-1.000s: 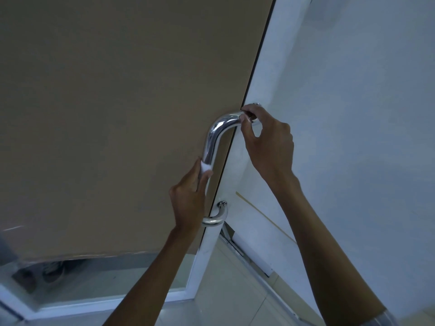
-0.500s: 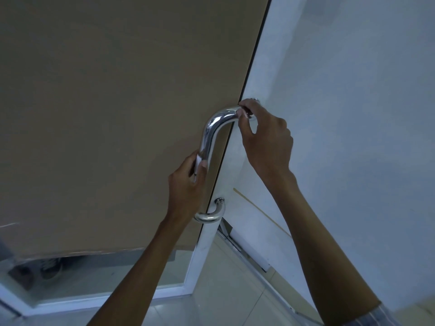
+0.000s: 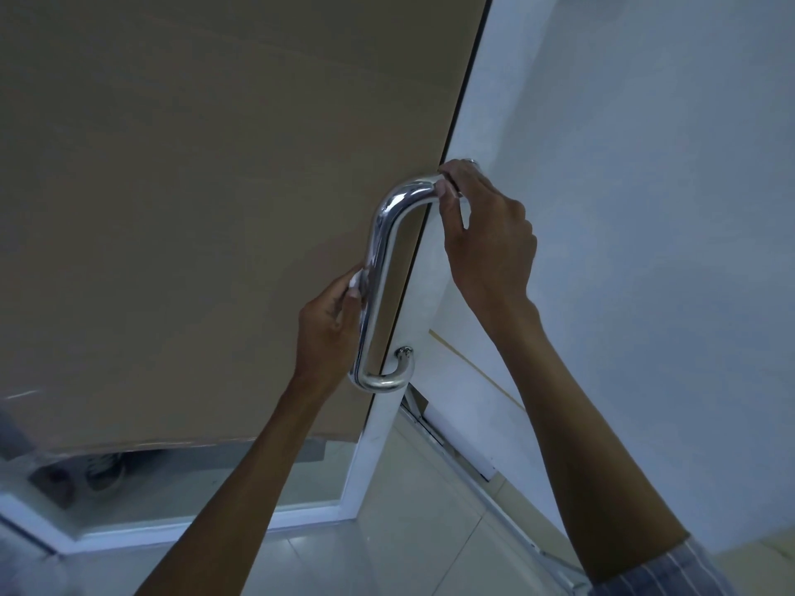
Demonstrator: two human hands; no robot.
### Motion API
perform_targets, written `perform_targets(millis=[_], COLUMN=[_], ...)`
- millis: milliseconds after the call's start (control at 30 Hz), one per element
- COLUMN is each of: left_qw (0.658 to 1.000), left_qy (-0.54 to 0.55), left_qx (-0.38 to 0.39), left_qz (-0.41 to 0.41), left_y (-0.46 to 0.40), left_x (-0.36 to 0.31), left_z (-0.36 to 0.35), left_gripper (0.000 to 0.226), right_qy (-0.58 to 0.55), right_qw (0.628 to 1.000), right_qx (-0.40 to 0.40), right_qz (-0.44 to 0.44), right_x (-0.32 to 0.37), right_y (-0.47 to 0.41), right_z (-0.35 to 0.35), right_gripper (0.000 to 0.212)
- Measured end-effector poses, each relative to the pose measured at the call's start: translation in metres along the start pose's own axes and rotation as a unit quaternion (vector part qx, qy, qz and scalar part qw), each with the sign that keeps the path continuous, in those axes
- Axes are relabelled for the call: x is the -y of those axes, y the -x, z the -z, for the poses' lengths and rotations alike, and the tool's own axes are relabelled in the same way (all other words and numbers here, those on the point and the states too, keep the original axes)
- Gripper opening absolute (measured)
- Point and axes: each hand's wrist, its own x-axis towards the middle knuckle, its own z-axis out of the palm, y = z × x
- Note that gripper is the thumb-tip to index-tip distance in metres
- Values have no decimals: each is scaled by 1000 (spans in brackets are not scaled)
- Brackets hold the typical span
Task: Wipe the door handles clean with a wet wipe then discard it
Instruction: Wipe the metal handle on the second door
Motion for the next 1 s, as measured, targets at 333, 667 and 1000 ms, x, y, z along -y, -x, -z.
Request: perform_targets(millis=[333,667,1000], left_qw=[998,988,978], left_qy=[-65,-150,-180], left_qx=[2,-41,-102], left_qz=[20,-17,19], left_y=[17,45,48], left_x=[17,20,37], left_z=[-3,-24,-47], left_gripper=[39,56,60], right_qy=[3,-12,6], right_qw=[1000,1000,999], right_qx=[-15,-25,-39], right_qz=[16,7,8], right_x=[-2,0,1], right_y=[0,0,2], right_z=[-1,-7,-9], right_gripper=[30,33,34])
